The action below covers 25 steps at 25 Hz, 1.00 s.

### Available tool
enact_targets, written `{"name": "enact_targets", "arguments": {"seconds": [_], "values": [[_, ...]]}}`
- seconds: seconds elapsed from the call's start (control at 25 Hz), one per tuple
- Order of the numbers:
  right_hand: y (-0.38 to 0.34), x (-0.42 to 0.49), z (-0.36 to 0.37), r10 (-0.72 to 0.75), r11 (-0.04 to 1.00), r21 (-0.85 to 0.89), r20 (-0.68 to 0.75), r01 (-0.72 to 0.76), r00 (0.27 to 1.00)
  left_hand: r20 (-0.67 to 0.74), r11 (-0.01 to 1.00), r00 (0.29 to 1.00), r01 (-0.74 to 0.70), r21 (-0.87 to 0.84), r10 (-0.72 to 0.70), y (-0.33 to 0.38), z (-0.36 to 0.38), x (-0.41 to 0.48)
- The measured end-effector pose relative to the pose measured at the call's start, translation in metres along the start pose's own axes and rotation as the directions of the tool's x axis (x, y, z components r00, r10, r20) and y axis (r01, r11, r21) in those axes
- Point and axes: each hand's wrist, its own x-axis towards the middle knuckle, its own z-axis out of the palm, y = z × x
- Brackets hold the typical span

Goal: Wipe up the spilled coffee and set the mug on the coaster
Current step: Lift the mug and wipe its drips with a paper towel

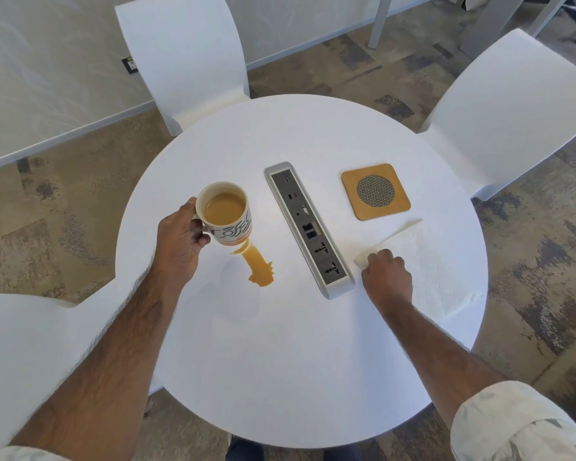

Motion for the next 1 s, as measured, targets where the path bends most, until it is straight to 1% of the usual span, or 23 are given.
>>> {"name": "enact_targets", "arguments": {"seconds": [0.2,0.32,0.4,0.52,0.64,0.72,0.8,0.84,0.88,0.92,0.96,1.0], "values": [[0.006,0.013,-0.011,0.052,0.988,0.142,0.008,-0.052,0.999,0.005,1.0,1.0,-0.005,0.002,0.005,0.004,0.002,0.0],[0.012,0.019,-0.016,0.125,0.95,0.286,0.025,-0.127,0.992,0.008,1.0,1.0,-0.007,0.003,0.007,0.005,0.003,0.001],[0.017,0.022,-0.018,0.158,0.924,0.347,0.036,-0.161,0.987,0.0,1.0,1.0,-0.006,-0.003,0.006,0.006,0.003,0.003],[0.024,0.027,-0.019,0.123,0.918,0.375,0.035,-0.127,0.992,-0.013,1.0,1.0,-0.01,0.0,0.01,0.005,0.003,0.007],[0.029,0.026,-0.02,0.017,0.918,0.392,0.104,-0.057,0.994,-0.019,1.0,1.0,-0.01,-0.007,0.01,0.004,0.002,0.01],[0.036,0.016,-0.021,-0.064,0.94,0.341,0.116,0.021,0.991,-0.022,1.0,1.0,-0.007,-0.009,0.007,0.004,0.002,0.011],[0.048,-0.008,-0.02,-0.174,0.965,0.219,0.123,0.145,0.977,-0.021,1.0,1.0,0.0,-0.01,0.0,0.003,0.002,0.01],[0.054,-0.024,-0.016,-0.247,0.966,0.117,0.165,0.23,0.955,-0.02,1.0,1.0,0.001,-0.011,-0.001,0.003,0.002,0.01],[0.061,-0.041,-0.01,-0.303,0.95,-0.001,0.237,0.312,0.923,-0.019,1.0,1.0,0.001,-0.012,-0.001,0.003,0.002,0.01],[0.066,-0.055,-0.004,-0.326,0.922,-0.105,0.309,0.373,0.893,-0.02,1.0,1.0,0.001,-0.013,-0.001,0.004,0.002,0.01],[0.071,-0.067,0.002,-0.323,0.899,-0.172,0.363,0.404,0.874,-0.02,1.0,1.0,0.002,-0.011,-0.003,0.004,0.002,0.01],[0.074,-0.075,0.007,-0.313,0.889,-0.203,0.386,0.411,0.868,-0.02,1.0,1.0,0.006,-0.01,-0.006,0.005,0.003,0.009]]}}
